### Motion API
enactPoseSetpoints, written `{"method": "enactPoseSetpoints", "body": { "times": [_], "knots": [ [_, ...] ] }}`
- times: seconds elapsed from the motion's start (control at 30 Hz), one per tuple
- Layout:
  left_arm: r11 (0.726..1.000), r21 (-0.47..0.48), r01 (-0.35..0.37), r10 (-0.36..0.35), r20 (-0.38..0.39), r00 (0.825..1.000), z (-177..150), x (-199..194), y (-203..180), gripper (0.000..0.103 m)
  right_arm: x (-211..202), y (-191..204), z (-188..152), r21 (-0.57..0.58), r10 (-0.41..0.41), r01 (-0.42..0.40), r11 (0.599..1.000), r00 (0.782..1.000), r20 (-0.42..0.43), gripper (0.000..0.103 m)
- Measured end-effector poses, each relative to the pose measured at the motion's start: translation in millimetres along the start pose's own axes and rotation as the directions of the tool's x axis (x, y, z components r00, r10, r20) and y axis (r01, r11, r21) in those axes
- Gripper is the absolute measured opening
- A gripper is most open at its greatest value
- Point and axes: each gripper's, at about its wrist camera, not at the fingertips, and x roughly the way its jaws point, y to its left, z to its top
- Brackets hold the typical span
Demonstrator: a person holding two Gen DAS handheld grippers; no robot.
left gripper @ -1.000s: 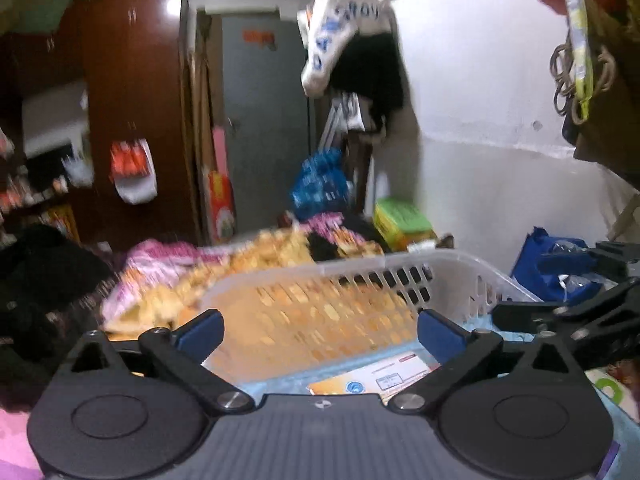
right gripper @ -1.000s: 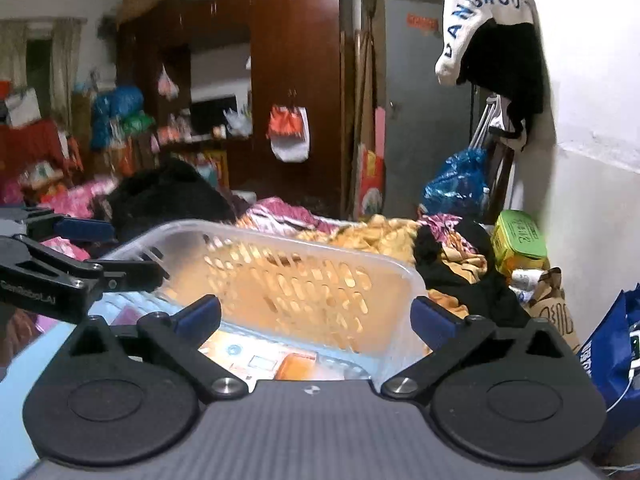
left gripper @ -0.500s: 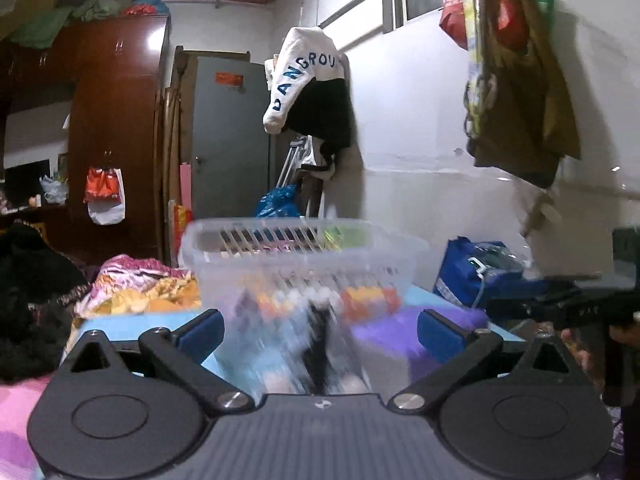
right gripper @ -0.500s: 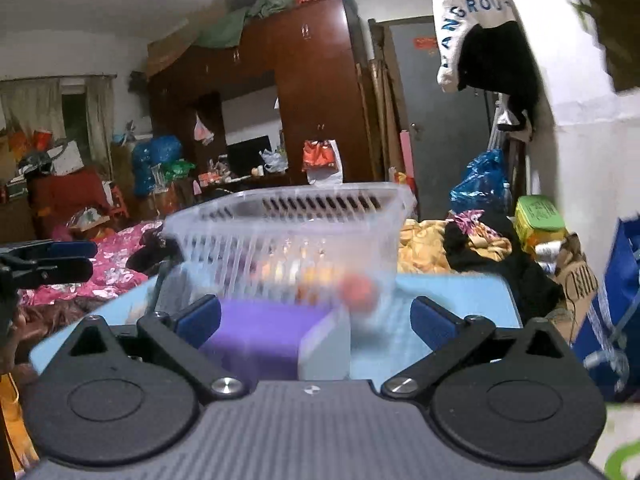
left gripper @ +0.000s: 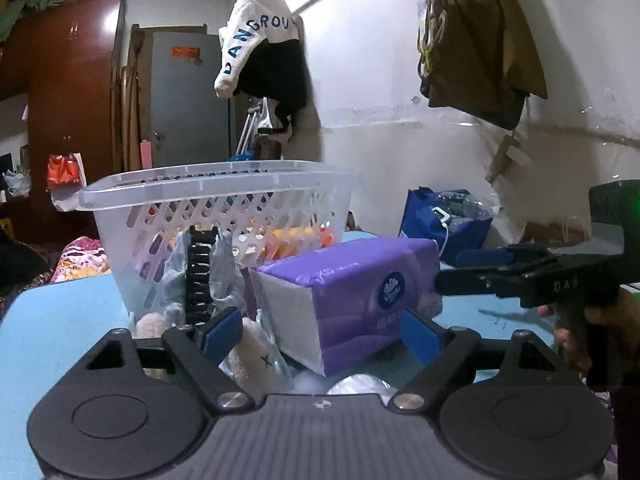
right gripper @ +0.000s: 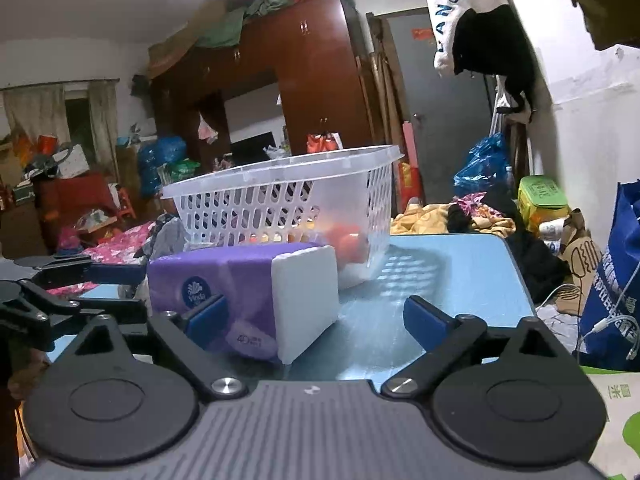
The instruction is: Organize objects
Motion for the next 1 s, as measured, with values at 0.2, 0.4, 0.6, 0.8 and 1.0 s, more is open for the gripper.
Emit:
{"method": "enactPoseSetpoints", "body": {
  "times": [0.2,0.4,0.6,0.8,1.0],
  "knots": [
    [1.0,0.017,0.017,-0.017,0.027,0.999,3,1,-10,0.083,2,6,-7,-0.031,0.045,-0.045,0.999,0.999,-0.018,0.092],
    [0.999,0.037,0.032,-0.032,0.014,0.999,6,7,-16,0.076,-3,6,-12,-0.042,0.065,-0.066,0.997,0.998,-0.023,0.086],
    [0.999,0.026,0.032,-0.032,-0.023,0.999,2,20,-10,0.066,0,4,-14,-0.042,0.077,-0.079,0.996,0.996,-0.037,0.082],
    [0.998,-0.004,0.059,-0.059,-0.015,0.998,1,21,1,0.059,0,-2,-13,-0.034,0.131,-0.133,0.99,0.99,-0.055,0.07],
    [0.997,-0.001,0.077,-0.077,-0.013,0.997,-3,22,3,0.053,1,0,-15,-0.036,0.177,-0.18,0.983,0.982,-0.07,0.053]
  ]
}}
